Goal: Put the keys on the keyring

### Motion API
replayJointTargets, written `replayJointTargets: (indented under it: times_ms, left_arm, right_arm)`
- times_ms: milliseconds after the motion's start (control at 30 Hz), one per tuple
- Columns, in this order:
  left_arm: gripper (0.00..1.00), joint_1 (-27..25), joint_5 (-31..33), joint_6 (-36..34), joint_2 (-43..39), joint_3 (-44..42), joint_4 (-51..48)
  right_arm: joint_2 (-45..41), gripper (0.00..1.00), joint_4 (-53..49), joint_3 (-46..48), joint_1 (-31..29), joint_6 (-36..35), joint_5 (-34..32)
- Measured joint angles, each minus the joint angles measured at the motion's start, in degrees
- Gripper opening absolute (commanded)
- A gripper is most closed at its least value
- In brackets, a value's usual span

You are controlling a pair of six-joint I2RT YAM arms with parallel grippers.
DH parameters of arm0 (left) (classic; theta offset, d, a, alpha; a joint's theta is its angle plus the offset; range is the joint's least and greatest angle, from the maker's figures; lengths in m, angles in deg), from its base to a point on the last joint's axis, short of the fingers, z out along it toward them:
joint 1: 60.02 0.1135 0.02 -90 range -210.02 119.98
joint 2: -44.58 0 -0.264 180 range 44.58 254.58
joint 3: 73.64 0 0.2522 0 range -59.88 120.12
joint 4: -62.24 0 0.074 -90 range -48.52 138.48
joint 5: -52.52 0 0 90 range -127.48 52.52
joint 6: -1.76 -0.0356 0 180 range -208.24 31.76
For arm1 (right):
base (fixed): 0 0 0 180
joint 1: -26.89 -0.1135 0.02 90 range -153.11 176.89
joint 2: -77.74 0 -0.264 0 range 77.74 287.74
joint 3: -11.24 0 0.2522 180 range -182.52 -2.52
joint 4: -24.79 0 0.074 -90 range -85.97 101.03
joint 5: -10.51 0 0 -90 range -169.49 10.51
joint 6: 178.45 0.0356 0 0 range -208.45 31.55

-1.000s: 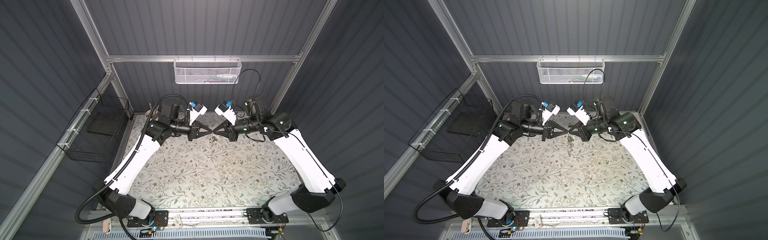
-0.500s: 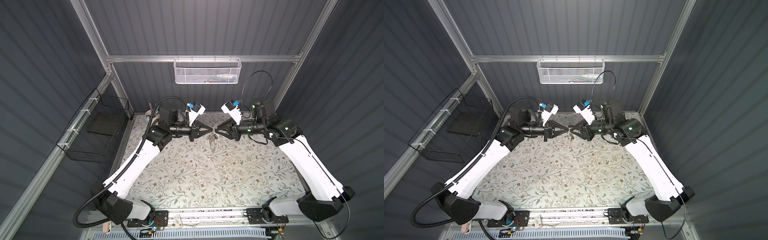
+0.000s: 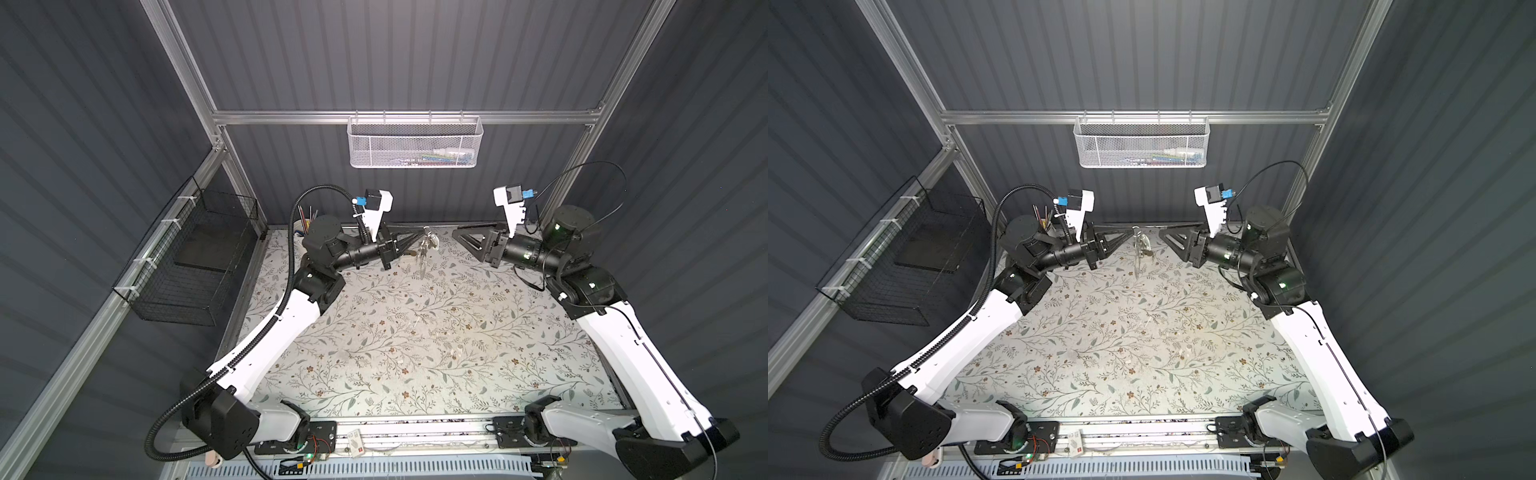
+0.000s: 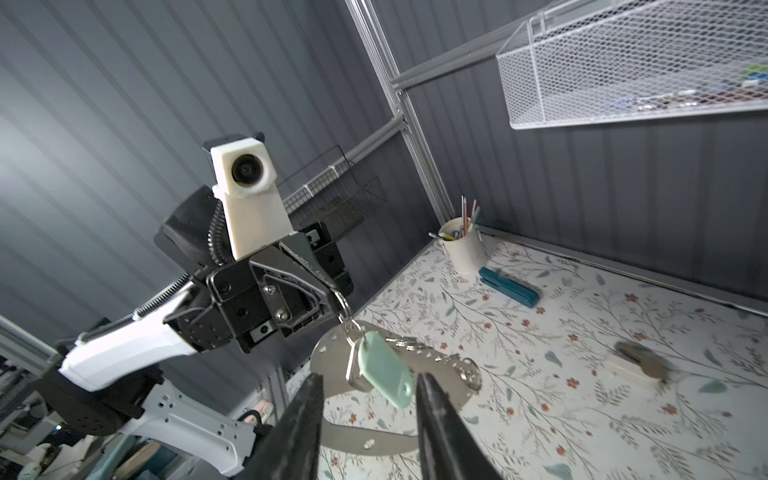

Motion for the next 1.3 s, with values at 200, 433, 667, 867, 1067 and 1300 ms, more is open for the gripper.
replayJointTargets:
  times_ms: [200,433,667,867,1067,1300]
  left_arm:
    - [0.0,0.0,2.6,8.9,1.6,-0.9,15.5]
    - [0.0,0.0,3.2,13.8,3.1,-1.0,22.0]
    - [0.0,0.0,3.0,14.8,3.2,-1.0,22.6]
    - [0.0,0.0,3.0,14.8,3.2,-1.0,22.5]
    - [0.0,0.0,3.0,14.8,3.2,-1.0,22.5]
    - [0.0,0.0,2.6,14.8,3.6,-1.0,22.5]
  right_arm:
    - [3.6,0.36,9.7,-0.4,0.0,8.4,3.3]
    - [7.1,0.34,16.5,-1.8,0.0,15.1,5.7]
    - [9.0,0.31,20.3,-4.0,-0.7,18.1,7.3]
    - [10.2,0.28,21.0,-5.2,-1.9,18.7,8.4]
    - [10.6,0.25,19.8,-5.4,-2.9,17.9,9.2]
    - [10.6,0.22,19.0,-5.7,-3.4,17.4,9.4]
